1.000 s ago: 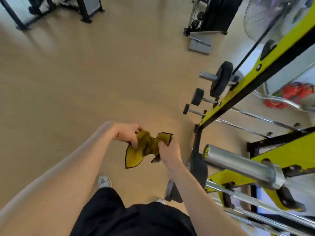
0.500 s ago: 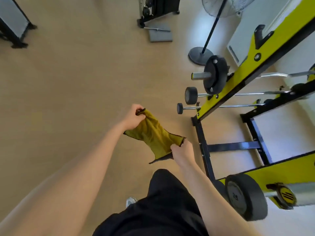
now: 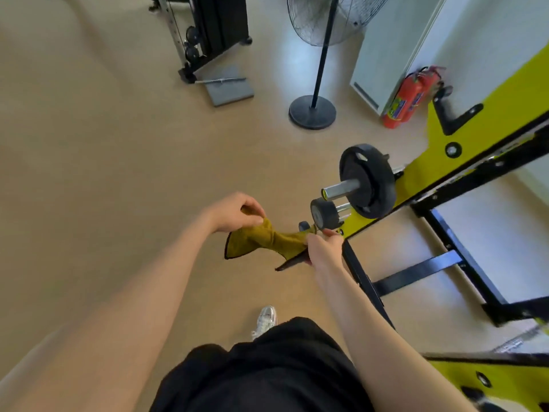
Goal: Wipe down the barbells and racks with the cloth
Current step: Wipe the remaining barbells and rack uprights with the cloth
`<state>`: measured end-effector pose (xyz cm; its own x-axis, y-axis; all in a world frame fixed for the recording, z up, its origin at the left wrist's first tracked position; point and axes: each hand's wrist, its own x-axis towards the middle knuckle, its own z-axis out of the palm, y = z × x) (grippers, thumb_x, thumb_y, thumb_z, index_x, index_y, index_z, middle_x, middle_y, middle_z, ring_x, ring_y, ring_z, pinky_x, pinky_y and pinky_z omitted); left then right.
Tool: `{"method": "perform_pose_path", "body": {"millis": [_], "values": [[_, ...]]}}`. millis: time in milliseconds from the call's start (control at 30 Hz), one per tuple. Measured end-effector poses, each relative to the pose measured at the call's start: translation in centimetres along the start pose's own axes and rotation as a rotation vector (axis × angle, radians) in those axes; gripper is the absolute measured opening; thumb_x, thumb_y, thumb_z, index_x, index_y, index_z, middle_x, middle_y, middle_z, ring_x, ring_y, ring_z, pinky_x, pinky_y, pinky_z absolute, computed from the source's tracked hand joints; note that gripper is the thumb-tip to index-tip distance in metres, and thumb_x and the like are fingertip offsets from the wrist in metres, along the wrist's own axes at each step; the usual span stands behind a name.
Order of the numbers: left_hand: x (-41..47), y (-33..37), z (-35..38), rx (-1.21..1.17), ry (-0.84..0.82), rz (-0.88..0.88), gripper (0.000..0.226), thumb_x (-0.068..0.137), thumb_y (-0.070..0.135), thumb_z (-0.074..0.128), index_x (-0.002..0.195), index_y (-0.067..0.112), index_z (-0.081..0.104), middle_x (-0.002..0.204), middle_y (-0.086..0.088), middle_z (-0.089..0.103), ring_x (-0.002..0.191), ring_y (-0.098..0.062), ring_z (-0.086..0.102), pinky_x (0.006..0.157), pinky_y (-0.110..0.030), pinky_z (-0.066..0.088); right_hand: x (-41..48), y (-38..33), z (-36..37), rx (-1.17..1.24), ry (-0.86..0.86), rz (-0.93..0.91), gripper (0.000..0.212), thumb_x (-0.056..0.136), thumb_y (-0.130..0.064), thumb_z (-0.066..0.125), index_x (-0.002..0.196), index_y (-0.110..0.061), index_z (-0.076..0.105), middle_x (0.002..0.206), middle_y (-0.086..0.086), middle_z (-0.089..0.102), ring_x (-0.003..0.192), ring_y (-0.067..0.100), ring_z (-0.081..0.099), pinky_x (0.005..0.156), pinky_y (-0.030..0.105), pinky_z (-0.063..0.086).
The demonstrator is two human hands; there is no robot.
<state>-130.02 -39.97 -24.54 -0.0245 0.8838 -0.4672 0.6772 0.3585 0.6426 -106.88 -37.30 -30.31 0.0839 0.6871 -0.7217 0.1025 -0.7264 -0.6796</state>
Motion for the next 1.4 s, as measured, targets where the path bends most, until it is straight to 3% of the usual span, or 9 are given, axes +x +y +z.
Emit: {"method": "perform_pose_path", "body": {"millis": [100,233,367,467,733,900,1133,1267,1400], "values": [[4.9,-0.1,-3.5,0.047,-0.102,-0.049,0.047,0.077,0.041,0.092,0.118,0.028,0.074,0.112,0.013,0.069,0.105,-0.009,0.065,0.094,-0.03,0.056,2.7,-3.7,2.8,-0.003,0.019,-0.096,0.044,0.101,-0.004,0.054,0.137,-0.025,0.039,0.126,0.005,0.055,0.113,0.022,0.061,0.095,0.039,0.059],[11.9,0.1,-6.5,0.162,-0.184,-0.032,0.062,0.067,0.041,0.099,0.121,0.034,0.069,0.114,0.015,0.064,0.107,-0.012,0.063,0.097,-0.035,0.056,6.3,-8.0,6.1,0.027,0.103,-0.154,0.034,0.105,-0.011,0.05,0.133,-0.028,0.04,0.113,-0.002,0.058,0.098,0.011,0.062,0.075,0.026,0.056],[21.2,0.1,-10.1,0.333,-0.308,0.042,0.054,0.068,0.03,0.099,0.114,0.038,0.072,0.117,0.011,0.063,0.108,-0.016,0.061,0.094,-0.036,0.056,10.9,-12.1,9.7,0.015,0.193,-0.118,0.034,0.102,-0.013,0.053,0.13,-0.031,0.044,0.114,0.002,0.06,0.102,0.02,0.064,0.088,0.042,0.063],[28.3,0.4,-13.8,0.472,-0.349,0.104,0.046,0.072,0.024,0.096,0.113,0.033,0.077,0.118,0.008,0.063,0.108,-0.017,0.059,0.086,-0.032,0.053,14.5,-16.0,12.3,0.037,0.215,-0.06,0.043,0.099,-0.008,0.055,0.132,-0.031,0.041,0.116,0.005,0.056,0.099,0.021,0.061,0.068,0.034,0.059],[46.1,5.0,-22.8,0.569,-0.485,0.278,0.022,0.087,0.02,0.083,0.106,0.031,0.079,0.102,0.008,0.071,0.099,-0.012,0.065,0.083,-0.03,0.056,21.2,-24.9,15.8,-0.057,0.41,-0.011,0.053,0.097,-0.001,0.059,0.137,-0.029,0.039,0.115,0.003,0.056,0.093,0.027,0.067,0.057,0.033,0.057],[54.9,11.0,-22.3,0.617,-0.592,0.421,0.018,0.092,0.019,0.078,0.102,0.033,0.073,0.102,0.005,0.07,0.096,-0.015,0.067,0.077,-0.027,0.058,25.1,-27.6,15.3,0.012,0.577,0.032,0.047,0.096,-0.013,0.071,0.133,-0.03,0.047,0.114,0.002,0.06,0.092,0.017,0.067,0.064,0.03,0.063],[65.7,21.9,-18.4,0.903,-0.753,0.584,0.037,0.083,0.015,0.086,0.116,0.027,0.073,0.11,0.005,0.068,0.105,-0.019,0.064,0.091,-0.037,0.06,33.2,-33.4,10.0,0.396,0.858,-0.067,0.048,0.104,-0.003,0.05,0.134,-0.039,0.041,0.124,0.001,0.058,0.108,0.019,0.065,0.089,0.039,0.063],[71.3,29.1,-16.8,1.008,-0.787,0.638,0.038,0.083,0.014,0.085,0.117,0.024,0.072,0.112,0.001,0.068,0.105,-0.021,0.064,0.092,-0.038,0.061,38.1,-36.8,6.2,0.311,0.996,-0.039,0.045,0.105,-0.006,0.051,0.141,-0.031,0.041,0.12,0.004,0.062,0.102,0.016,0.066,0.082,0.028,0.06],[76.3,36.3,-14.9,0.996,-0.812,0.684,0.031,0.082,0.013,0.085,0.108,0.027,0.076,0.104,0.004,0.069,0.1,-0.017,0.066,0.084,-0.034,0.061,41.8,-39.7,2.0,0.103,0.952,-0.06,0.054,0.104,-0.011,0.057,0.145,-0.036,0.032,0.116,0.004,0.063,0.098,0.017,0.068,0.084,0.035,0.064]]}}
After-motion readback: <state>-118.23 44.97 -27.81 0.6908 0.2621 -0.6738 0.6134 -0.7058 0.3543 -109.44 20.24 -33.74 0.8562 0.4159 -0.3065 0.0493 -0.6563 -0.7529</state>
